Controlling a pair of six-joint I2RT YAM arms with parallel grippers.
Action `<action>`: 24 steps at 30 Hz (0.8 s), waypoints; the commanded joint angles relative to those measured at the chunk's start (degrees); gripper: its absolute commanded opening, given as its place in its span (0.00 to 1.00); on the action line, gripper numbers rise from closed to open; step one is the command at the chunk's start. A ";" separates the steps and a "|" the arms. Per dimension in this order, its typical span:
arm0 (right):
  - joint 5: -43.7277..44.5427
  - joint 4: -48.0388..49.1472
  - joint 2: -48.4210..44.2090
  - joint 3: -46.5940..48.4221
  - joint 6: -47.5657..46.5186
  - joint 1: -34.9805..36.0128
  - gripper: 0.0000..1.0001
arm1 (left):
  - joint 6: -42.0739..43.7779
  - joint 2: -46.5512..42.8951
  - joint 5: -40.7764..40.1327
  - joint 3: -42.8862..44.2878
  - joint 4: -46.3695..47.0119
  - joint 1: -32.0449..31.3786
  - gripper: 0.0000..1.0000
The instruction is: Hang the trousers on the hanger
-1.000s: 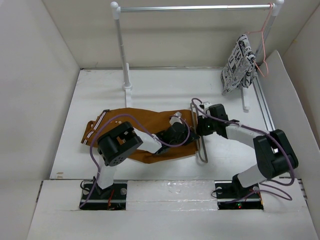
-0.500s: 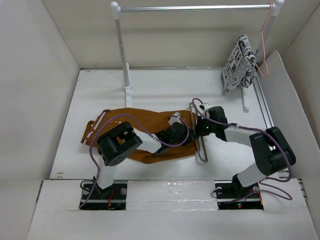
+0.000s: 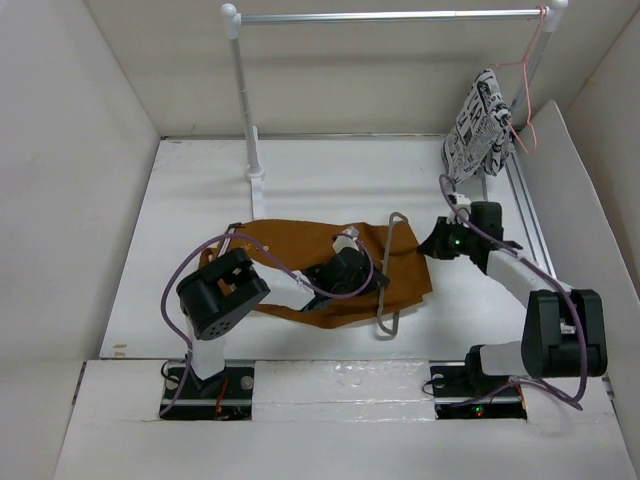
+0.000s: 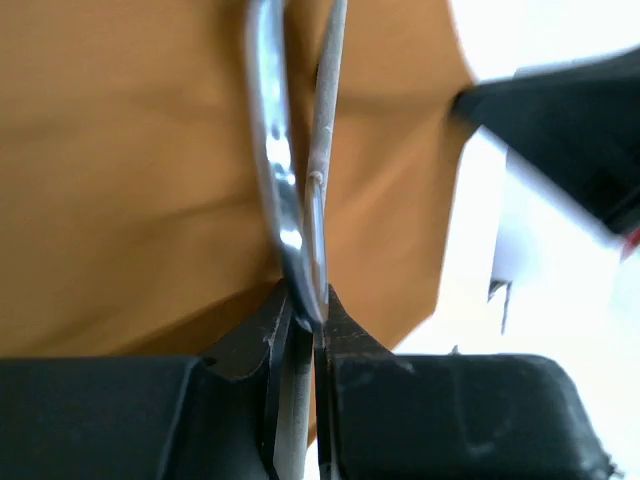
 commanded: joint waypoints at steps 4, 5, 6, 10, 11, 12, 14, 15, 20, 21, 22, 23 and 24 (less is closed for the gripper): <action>-0.78 -5.81 -3.97 4.65 -6.23 -12.57 0.00 | 2.89 -1.87 -3.51 -1.06 -12.71 -0.34 0.00; -0.52 -5.90 -4.50 4.48 -6.14 -14.24 0.00 | 2.63 -1.87 -4.30 -0.88 -14.46 -0.34 0.00; 0.09 -7.12 -5.37 4.39 -5.88 -14.26 0.00 | 2.10 -2.04 -5.00 -0.88 -15.09 -0.34 0.00; 2.03 -8.72 -10.56 0.88 -5.43 -11.02 0.32 | 2.53 -3.27 -6.42 0.69 -15.53 0.28 0.00; 1.94 -9.76 -10.39 0.87 -5.87 -11.01 0.50 | 3.06 -3.19 -6.50 1.40 -15.71 0.28 0.00; 1.59 -11.25 -9.78 0.44 -6.57 -9.87 0.74 | 3.50 -3.10 -6.50 1.93 -15.71 0.28 0.00; 0.63 -10.83 -7.77 0.17 -8.24 -9.17 0.80 | 4.20 -2.84 -6.50 3.59 -16.06 0.28 0.00; 0.54 -10.56 -4.79 0.17 -8.25 -9.16 0.82 | 4.38 -2.57 -6.59 4.04 -16.41 -0.33 0.00; -4.46 -7.93 2.00 -1.23 -9.92 -9.69 0.83 | 5.44 -3.01 -7.30 5.36 -17.99 -0.34 0.00; -4.21 -7.58 1.92 -1.93 -9.74 -9.69 0.83 | 5.96 -3.36 -7.56 5.27 -18.34 -0.34 0.00; -3.77 -7.05 1.05 -3.77 -9.48 -9.69 0.83 | 6.23 -3.71 -8.25 5.19 -18.61 -0.34 0.00; -3.60 -6.18 0.51 -4.74 -9.22 -9.69 0.82 | 6.40 -4.15 -8.44 4.58 -18.87 -0.34 0.00; -4.46 -3.47 0.16 -5.62 -9.04 -9.69 0.72 | 6.67 -4.85 -8.44 4.22 -18.70 0.27 0.00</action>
